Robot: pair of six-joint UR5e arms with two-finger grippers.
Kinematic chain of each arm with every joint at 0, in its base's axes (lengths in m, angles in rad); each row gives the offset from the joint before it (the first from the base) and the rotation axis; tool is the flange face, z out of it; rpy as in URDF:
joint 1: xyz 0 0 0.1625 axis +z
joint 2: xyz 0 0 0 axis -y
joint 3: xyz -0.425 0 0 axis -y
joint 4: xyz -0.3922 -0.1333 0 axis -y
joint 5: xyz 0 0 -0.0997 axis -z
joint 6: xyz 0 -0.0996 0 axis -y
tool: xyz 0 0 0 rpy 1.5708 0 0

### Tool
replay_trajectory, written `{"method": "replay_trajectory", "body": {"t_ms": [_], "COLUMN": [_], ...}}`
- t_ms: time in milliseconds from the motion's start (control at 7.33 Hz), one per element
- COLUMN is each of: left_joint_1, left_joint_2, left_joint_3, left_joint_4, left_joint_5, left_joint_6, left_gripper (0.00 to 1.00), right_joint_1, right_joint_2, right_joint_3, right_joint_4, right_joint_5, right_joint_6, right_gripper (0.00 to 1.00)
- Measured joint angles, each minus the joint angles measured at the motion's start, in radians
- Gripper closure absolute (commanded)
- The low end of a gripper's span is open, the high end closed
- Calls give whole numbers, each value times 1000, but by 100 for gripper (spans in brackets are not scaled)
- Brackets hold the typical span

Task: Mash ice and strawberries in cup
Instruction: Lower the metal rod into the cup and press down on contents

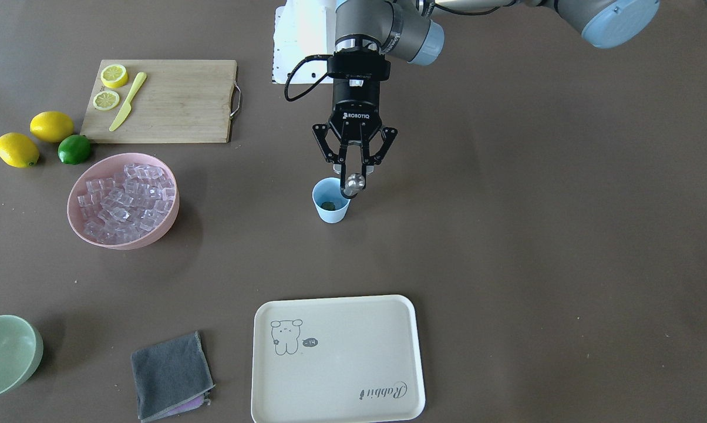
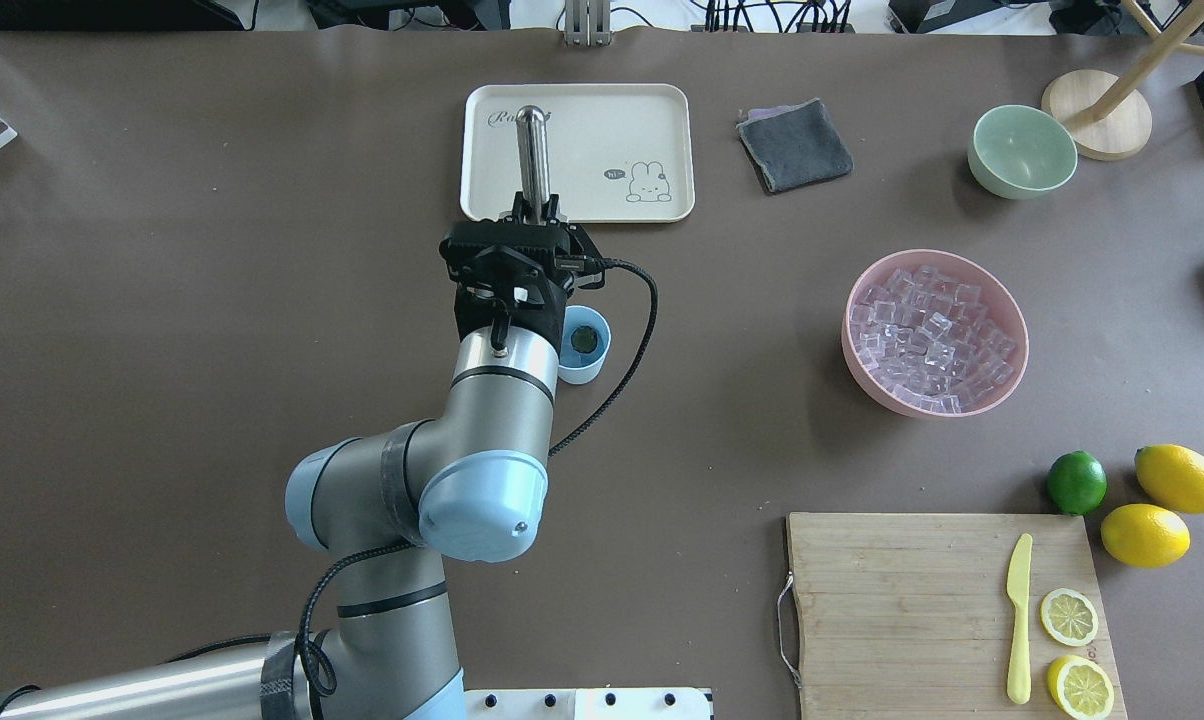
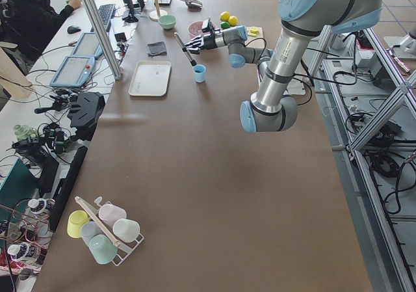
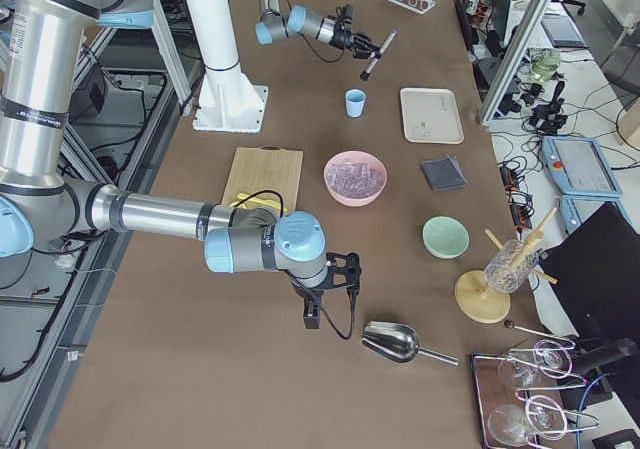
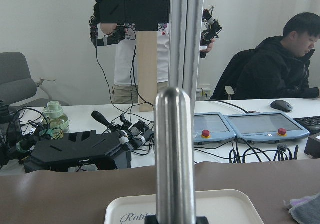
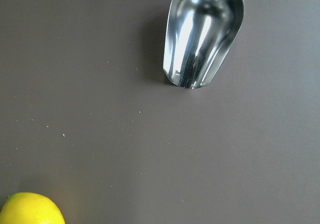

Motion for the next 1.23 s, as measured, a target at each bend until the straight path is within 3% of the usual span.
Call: {"method": "replay_trajectory", "body": {"t_ms": [409, 1227], "left_joint_1": [47, 68], "left_joint_2": [-36, -44], "left_joint_3": [99, 148], "left_joint_4": [-4, -4], "left_joint_5": [91, 97], "left_joint_6": [-62, -118], "left_gripper": [75, 75], "right_joint_1": [0, 0], "right_joint_2": [-9, -17], "right_joint_3": [-1, -1], "right_joint_4": [0, 3], "right_joint_5": [1, 1], "right_joint_6": [-2, -4], "right_gripper": [0, 0]}}
